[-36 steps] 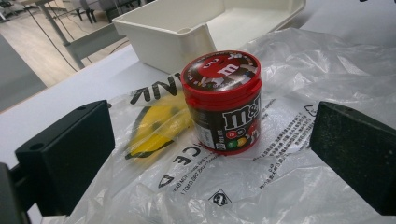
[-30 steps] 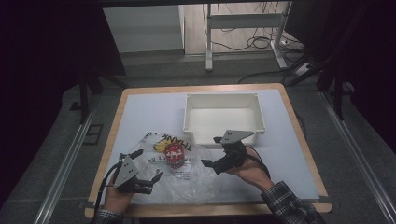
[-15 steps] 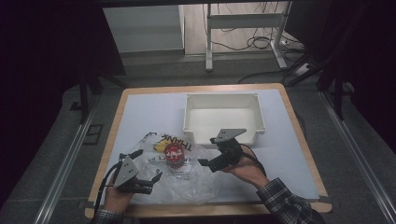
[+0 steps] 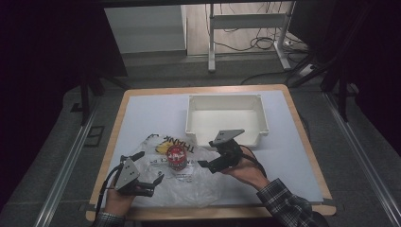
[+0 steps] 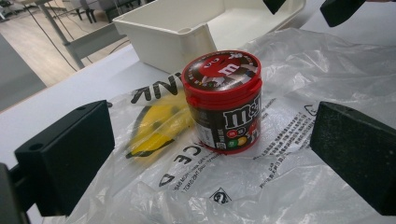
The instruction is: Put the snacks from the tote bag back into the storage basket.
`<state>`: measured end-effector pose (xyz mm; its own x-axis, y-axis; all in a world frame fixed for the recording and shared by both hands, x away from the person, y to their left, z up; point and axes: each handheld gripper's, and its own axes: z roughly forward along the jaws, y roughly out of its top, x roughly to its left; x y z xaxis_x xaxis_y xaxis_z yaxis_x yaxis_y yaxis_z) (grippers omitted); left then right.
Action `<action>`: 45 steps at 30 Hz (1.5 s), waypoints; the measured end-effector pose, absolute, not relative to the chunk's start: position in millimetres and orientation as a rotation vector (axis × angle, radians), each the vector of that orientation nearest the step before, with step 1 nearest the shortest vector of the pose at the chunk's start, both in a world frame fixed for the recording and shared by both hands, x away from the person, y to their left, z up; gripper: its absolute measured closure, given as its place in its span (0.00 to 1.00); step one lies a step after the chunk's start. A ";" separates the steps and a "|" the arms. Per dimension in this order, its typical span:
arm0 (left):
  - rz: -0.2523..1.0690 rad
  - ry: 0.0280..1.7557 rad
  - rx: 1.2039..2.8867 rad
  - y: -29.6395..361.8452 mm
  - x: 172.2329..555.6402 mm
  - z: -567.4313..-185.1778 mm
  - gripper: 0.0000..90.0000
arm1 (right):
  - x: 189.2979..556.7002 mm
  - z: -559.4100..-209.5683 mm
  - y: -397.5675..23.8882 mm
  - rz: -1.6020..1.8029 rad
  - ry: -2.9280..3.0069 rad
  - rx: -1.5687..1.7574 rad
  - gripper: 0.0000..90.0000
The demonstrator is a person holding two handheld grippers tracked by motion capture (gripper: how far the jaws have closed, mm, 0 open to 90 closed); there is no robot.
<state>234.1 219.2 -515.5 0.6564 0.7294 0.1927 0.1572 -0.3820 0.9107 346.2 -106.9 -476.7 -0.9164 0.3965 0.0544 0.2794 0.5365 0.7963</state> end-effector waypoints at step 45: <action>0.724 0.692 1.893 219.3 234.0 -515.8 0.00 | 357.7 -489.8 -57.1 1.171 2.817 0.474 0.24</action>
